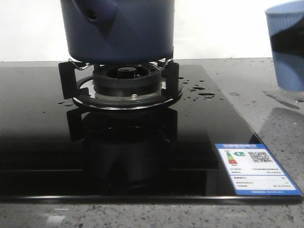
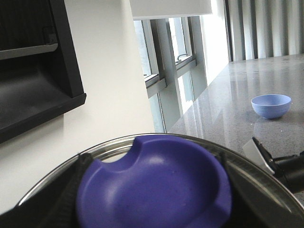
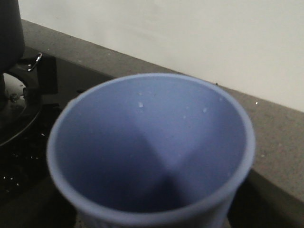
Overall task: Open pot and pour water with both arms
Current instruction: 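Set the empty cup back on the counter and open the right gripper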
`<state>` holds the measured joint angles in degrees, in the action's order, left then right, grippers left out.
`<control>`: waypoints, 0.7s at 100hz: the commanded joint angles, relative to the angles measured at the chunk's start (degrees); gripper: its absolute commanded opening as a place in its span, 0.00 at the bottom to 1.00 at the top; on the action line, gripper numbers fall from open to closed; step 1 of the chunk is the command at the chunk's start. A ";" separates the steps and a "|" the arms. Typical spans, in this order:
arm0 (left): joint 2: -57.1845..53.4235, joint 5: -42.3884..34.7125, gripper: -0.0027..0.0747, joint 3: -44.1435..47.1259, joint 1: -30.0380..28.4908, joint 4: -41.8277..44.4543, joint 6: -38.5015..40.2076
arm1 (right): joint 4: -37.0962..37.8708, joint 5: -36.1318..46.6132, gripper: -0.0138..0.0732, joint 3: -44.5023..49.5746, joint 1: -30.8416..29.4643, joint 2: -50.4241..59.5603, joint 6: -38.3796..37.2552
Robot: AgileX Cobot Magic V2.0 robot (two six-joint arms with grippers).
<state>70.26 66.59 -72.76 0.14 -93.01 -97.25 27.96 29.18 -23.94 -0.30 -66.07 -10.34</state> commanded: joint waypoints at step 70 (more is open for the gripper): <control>-1.59 0.47 0.30 -2.17 0.11 -4.32 0.60 | -13.61 10.36 0.86 0.03 -0.42 -2.03 -0.17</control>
<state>70.26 66.79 -72.76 0.14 -91.86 -97.15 15.14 35.79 -22.70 -0.30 -69.68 -10.57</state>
